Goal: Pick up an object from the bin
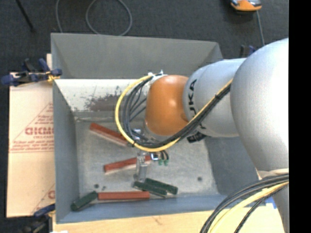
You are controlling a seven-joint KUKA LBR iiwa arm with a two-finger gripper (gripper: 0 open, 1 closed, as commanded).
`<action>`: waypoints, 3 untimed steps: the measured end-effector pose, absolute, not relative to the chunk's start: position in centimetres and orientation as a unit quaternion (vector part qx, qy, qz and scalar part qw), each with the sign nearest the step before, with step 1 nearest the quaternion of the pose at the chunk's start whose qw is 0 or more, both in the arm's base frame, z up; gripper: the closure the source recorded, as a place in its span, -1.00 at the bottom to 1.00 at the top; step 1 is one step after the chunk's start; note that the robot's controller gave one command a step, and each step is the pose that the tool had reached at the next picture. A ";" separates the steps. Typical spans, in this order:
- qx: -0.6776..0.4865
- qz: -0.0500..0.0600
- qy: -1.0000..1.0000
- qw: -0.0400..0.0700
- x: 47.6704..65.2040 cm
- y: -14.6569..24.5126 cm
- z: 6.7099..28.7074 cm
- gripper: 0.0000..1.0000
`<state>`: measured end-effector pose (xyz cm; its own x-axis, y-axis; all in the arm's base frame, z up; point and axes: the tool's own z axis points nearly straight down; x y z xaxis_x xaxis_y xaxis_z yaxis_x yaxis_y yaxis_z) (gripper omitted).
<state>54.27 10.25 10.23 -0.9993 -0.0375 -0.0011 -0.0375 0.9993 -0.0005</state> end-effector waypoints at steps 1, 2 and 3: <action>0.041 0.000 0.999 -0.001 53.2 11.6 6.9 -1.00; 0.041 0.000 0.999 0.000 53.2 11.5 7.0 -1.00; 0.041 0.000 0.999 0.001 53.3 11.5 7.0 1.00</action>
Offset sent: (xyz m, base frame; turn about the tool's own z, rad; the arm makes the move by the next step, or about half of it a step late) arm -0.0112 0.0136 -0.0323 0.1212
